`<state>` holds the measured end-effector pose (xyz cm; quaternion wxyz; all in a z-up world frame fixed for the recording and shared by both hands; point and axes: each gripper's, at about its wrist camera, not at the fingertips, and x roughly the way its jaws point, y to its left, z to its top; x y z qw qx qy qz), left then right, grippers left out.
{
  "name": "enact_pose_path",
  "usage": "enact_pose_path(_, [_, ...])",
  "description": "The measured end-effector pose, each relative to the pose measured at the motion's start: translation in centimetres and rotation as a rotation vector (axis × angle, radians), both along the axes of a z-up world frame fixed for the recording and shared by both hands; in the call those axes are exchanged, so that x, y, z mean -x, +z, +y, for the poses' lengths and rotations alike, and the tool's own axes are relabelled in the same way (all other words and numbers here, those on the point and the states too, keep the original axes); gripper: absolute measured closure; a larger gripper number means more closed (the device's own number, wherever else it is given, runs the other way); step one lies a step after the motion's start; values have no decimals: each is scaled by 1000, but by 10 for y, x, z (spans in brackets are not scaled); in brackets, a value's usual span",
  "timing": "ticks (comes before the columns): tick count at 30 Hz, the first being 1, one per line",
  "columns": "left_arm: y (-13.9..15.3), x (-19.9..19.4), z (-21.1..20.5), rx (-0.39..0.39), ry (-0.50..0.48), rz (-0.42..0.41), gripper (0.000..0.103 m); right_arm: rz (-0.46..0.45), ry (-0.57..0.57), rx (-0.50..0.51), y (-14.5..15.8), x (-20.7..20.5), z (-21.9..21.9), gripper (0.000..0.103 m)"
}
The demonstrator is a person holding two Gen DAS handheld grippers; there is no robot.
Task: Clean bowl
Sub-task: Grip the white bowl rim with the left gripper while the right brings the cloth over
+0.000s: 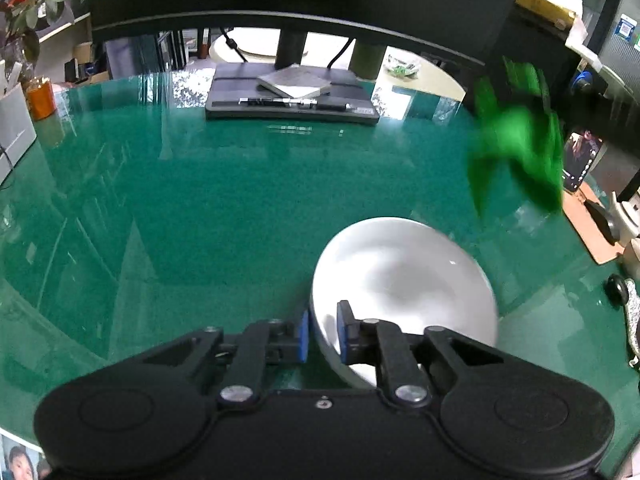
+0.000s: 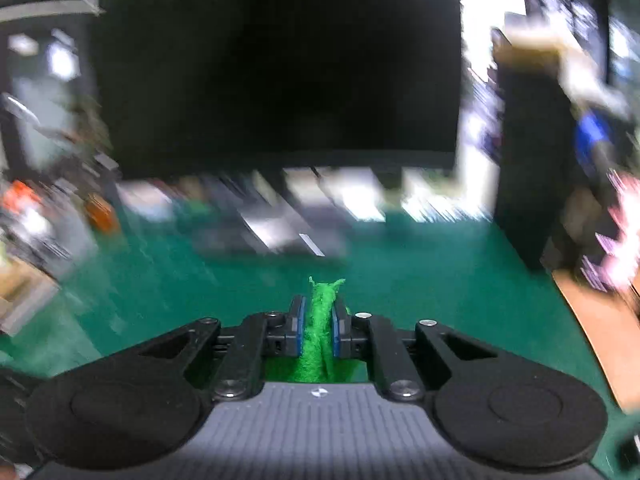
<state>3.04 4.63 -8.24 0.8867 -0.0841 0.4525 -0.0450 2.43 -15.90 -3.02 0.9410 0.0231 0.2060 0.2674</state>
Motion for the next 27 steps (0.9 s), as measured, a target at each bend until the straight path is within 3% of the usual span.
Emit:
enact_pose_path(4, [-3,1,1,16,3,-2,90,-14,196,39,-13,-4,38,90])
enact_pose_path(8, [-3,7,10,55,14,-4,90,77,291,56,-37,-2,51,90])
enact_pose_path(12, [-3,8,11,54,5,3,90,72,360,118,-50,5,59,90])
enact_pose_path(15, [-2,9,11,51,2,11,89,59,335,199,-64,-2,63,90])
enact_pose_path(27, [-7,21,5,14,-28,-12,88,20,318,194,-72,10,55,90])
